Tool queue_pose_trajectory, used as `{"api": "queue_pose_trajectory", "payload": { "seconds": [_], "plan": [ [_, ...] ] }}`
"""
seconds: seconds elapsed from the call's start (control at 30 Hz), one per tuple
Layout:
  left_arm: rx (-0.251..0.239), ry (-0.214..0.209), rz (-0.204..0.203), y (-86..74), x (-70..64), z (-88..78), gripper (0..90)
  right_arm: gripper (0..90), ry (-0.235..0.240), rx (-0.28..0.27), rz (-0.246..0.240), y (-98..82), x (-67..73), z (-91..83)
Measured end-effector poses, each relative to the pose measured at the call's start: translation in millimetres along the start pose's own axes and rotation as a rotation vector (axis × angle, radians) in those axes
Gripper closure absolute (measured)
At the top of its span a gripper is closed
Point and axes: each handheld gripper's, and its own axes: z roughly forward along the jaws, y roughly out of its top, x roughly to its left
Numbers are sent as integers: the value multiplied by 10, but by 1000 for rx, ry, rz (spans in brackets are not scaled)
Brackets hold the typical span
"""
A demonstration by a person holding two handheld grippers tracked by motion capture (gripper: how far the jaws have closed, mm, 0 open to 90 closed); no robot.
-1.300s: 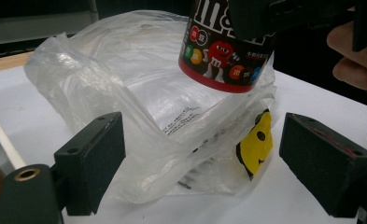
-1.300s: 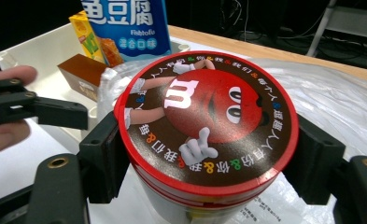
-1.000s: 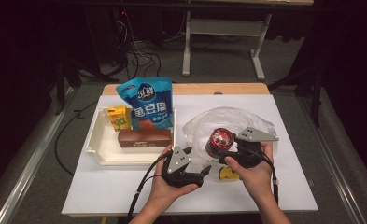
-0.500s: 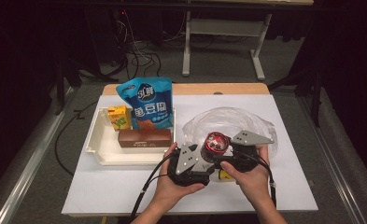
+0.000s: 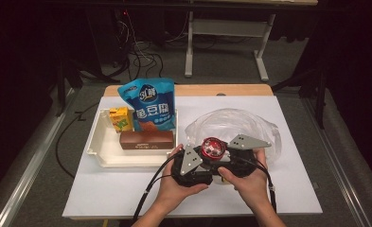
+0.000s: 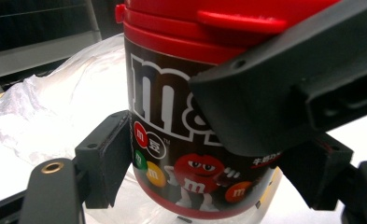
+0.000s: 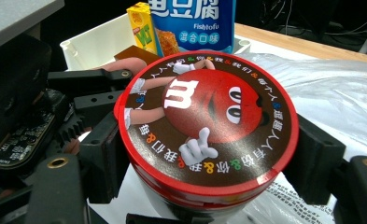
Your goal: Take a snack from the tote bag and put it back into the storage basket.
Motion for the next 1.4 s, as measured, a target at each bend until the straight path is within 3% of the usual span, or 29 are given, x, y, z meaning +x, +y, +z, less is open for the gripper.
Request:
{"api": "queue_pose_trajectory", "payload": {
  "seconds": [0.17, 0.3, 0.37, 0.6, 0.67, 0.83, 1.1, 1.4],
  "plan": [
    [-11, 11, 28, -21, -14, -25, 258, 264, 15, 2, -15, -4, 5, 4],
    [-31, 18, 8, -35, -9, -56, 265, 254, 37, -20, -29, -5, 9, 4],
    [-28, 24, 1, -50, 12, -72, 266, 197, 57, -29, -31, -3, -6, -2],
    [-24, 54, -25, -105, 108, -115, 267, 157, 40, -71, -28, -5, -41, -118],
    [-21, 57, -58, -103, 128, -141, 267, 157, 42, -95, -17, -12, -80, -171],
    [-37, 67, -73, -88, 142, -223, 268, 160, 10, -127, 7, -87, -190, -266],
    [-61, 63, -82, -173, 218, -324, 268, 183, -55, -126, 59, -349, -398, -332],
    [-71, 107, -102, -269, 355, -509, 268, 191, -108, -118, 88, -549, -596, -376]
  ]
}}
